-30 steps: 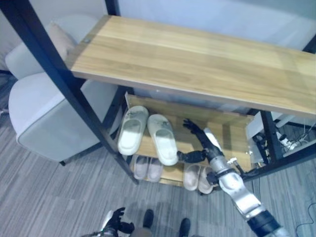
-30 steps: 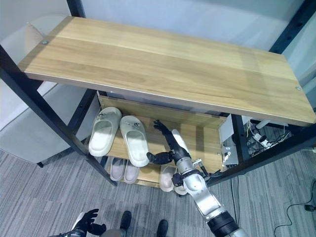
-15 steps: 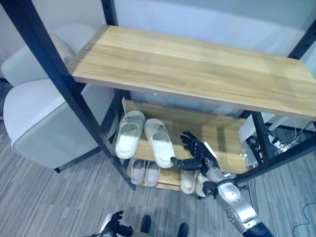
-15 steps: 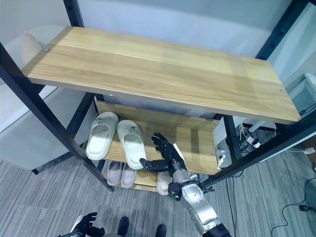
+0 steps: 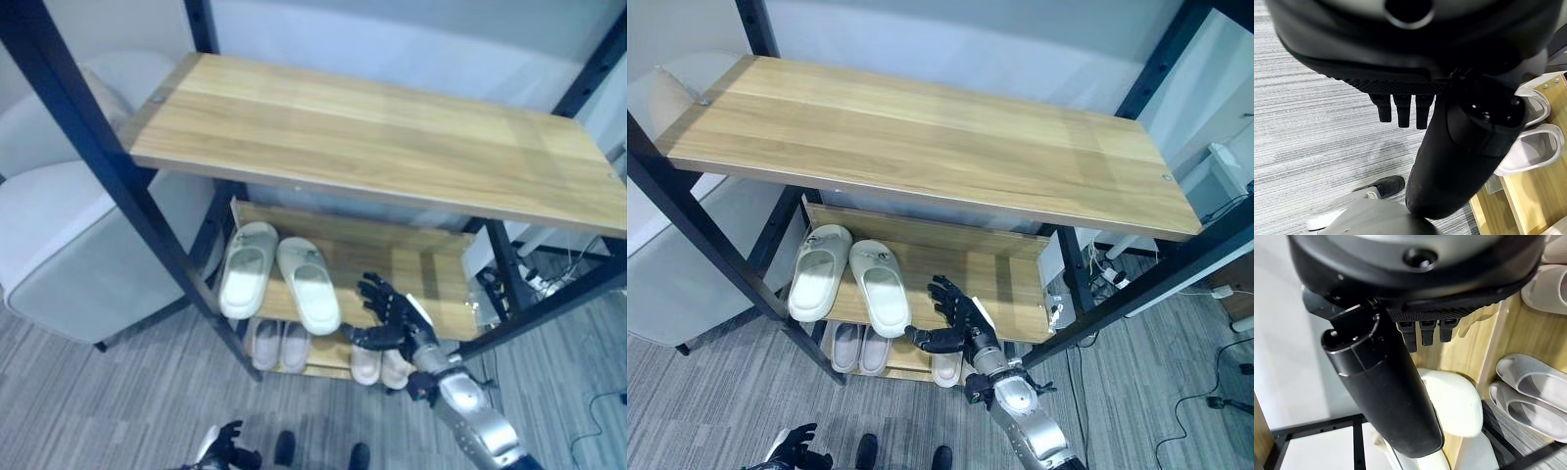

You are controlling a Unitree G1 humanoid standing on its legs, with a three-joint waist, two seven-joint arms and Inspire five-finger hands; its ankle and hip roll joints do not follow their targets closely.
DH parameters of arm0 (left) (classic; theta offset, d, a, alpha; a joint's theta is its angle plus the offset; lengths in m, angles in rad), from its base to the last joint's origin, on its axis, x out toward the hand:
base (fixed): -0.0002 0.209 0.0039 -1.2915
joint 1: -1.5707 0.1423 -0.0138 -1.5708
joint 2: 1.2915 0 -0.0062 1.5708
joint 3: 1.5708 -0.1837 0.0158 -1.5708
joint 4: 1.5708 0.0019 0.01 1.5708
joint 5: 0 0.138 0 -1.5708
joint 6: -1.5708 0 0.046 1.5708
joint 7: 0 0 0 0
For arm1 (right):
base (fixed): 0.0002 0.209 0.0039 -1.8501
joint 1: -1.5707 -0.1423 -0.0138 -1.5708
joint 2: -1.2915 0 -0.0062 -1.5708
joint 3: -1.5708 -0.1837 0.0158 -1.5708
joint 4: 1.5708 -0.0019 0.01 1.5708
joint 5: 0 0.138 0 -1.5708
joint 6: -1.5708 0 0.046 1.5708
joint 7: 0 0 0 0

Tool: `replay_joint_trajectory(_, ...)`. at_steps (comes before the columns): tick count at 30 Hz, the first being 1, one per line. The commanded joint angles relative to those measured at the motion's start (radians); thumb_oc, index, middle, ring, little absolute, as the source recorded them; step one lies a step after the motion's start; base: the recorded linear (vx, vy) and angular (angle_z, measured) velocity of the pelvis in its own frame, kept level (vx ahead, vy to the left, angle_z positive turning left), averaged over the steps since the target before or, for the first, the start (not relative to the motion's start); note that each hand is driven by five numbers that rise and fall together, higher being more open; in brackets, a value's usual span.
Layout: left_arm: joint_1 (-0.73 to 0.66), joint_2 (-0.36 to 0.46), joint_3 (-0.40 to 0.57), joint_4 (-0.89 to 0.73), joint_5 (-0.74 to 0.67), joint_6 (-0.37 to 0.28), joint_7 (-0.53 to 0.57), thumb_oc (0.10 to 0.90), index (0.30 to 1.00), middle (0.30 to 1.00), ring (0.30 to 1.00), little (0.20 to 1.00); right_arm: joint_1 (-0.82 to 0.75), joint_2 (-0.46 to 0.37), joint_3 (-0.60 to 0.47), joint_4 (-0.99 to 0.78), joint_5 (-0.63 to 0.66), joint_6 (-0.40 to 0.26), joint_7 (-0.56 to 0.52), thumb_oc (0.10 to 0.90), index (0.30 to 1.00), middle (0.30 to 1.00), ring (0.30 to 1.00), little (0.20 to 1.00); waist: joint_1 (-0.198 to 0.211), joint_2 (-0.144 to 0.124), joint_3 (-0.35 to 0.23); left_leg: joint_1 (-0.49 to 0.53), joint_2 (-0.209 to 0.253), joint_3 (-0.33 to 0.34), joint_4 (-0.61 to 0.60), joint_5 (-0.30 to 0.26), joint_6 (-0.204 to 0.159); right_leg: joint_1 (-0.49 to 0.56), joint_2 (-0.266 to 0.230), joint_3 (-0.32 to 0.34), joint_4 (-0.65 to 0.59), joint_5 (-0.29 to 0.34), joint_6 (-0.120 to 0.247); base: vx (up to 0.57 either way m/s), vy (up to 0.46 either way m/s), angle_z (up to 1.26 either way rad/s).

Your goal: Arrange the slippers neatly on the shoe rack.

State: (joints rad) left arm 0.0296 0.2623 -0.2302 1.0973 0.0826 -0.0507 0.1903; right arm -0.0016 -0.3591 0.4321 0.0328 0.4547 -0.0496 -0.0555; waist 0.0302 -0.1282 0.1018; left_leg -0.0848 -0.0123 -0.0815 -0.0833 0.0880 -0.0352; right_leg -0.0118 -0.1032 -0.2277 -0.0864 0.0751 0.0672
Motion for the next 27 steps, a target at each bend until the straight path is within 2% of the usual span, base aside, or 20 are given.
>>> replay_joint_trajectory(1, -0.03, -0.076, -0.043, 0.057, -0.021, -0.028, 0.012, 0.8, 0.9, 0.9, 0.9, 0.9, -0.069, 0.014, 0.032, -0.148, 0.045, -0.064, 0.029, 0.8, 0.9, 0.9, 0.9, 0.9, 0.016, 0.012, 0.002, 0.059, 0.035, 0.071, -0.004, -0.083, -0.031, -0.011, -0.005, 0.021, 0.027, -0.038, 0.053, 0.0, 0.0, 0.0)
replay_joint_trajectory(11, -0.033, -0.066, -0.041, 0.064, -0.023, -0.029, 0.028, 0.8, 0.9, 0.9, 0.9, 0.9, -0.119, 0.064, 0.109, -0.115, 0.069, -0.057, 0.036, 0.8, 0.9, 0.9, 0.9, 0.9, 0.035, 0.003, 0.018, 0.05, 0.031, 0.069, -0.004, -0.078, -0.03, -0.02, -0.01, 0.016, 0.032, -0.033, 0.055, 0.0, 0.001, 0.0)
replay_joint_trajectory(27, -0.05, -0.067, -0.065, 0.064, -0.03, -0.029, 0.056, 0.8, 0.9, 0.9, 0.9, 0.9, -0.293, 0.165, 0.183, 0.022, 0.032, -0.059, -0.01, 0.8, 0.9, 0.9, 0.9, 0.9, 0.069, 0.011, 0.035, 0.037, 0.019, 0.065, -0.004, -0.071, -0.026, -0.032, -0.023, 0.01, 0.037, -0.025, 0.057, 0.0, 0.002, 0.01)
